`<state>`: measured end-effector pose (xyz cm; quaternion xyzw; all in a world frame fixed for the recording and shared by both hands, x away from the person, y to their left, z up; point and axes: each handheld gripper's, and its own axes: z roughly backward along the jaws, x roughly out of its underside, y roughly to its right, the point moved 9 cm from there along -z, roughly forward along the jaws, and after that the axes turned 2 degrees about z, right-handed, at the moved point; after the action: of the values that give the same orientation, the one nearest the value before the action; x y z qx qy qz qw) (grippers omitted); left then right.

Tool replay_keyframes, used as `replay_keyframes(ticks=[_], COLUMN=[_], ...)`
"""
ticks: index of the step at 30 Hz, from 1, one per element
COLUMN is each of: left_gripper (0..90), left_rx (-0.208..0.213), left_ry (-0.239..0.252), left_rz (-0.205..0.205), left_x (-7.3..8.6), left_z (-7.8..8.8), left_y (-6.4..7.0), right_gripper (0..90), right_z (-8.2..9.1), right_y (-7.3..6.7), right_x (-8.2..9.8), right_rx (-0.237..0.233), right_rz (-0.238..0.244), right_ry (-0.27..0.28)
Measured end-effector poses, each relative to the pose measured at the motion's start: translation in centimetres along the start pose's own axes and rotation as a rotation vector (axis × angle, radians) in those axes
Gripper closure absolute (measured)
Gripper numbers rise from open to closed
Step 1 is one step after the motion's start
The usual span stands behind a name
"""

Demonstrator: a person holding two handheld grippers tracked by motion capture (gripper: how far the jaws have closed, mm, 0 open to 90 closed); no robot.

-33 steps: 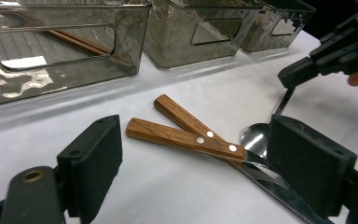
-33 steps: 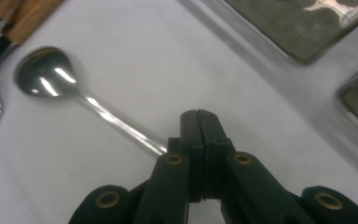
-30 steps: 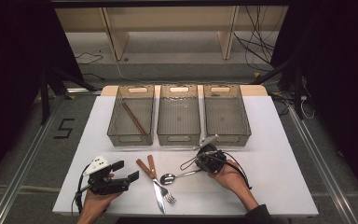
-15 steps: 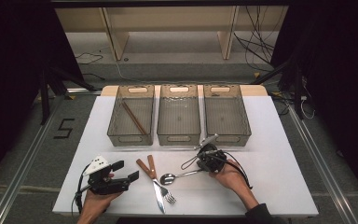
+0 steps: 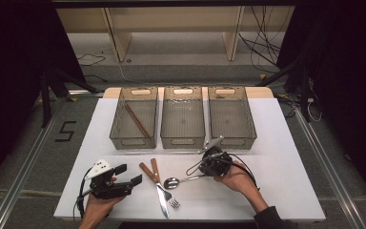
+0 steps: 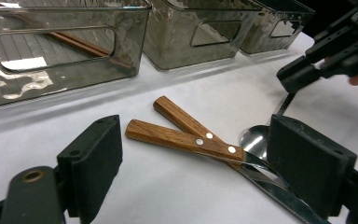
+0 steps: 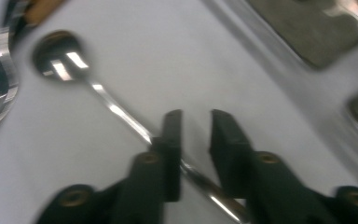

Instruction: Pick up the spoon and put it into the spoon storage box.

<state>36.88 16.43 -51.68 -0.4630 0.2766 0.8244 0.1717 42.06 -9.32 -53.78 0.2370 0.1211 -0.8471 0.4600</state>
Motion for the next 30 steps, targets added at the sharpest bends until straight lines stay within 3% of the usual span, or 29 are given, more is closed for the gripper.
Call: replay_keyframes(ticks=[2, 4, 7, 13, 21, 30], left_gripper=[18.2, 18.2, 18.2, 18.2, 18.2, 18.2], left_rx=[0.001, 0.000, -0.002, 0.000, 0.000, 0.001], left_ry=[-0.001, 0.000, 0.000, -0.001, -0.002, -0.002], left_rz=[0.001, 0.000, 0.001, 0.001, 0.000, 0.002], left_x=[0.0, 0.0, 0.0, 0.0, 0.0, 0.0], left_z=[0.0, 0.0, 0.0, 0.1, 0.0, 0.0], left_y=[0.0, 0.0, 0.0, 0.0, 0.1, 0.1], right_gripper=[65.2, 59.5, 53.0, 47.9, 55.0, 67.6], right_z=[0.4, 0.4, 0.2, -0.8, -1.6, -1.8], right_y=[-0.8, -1.5, -2.3, -2.6, -2.8, -3.0], right_x=[-0.3, -0.6, -0.8, -0.7, -0.8, -0.8], right_rx=[-0.051, -0.074, -0.099, -0.134, -0.106, -0.132], right_rz=[0.089, 0.178, 0.251, 0.321, 0.390, 0.398], right_ry=[-0.013, -0.031, -0.074, -0.140, -0.207, -0.240])
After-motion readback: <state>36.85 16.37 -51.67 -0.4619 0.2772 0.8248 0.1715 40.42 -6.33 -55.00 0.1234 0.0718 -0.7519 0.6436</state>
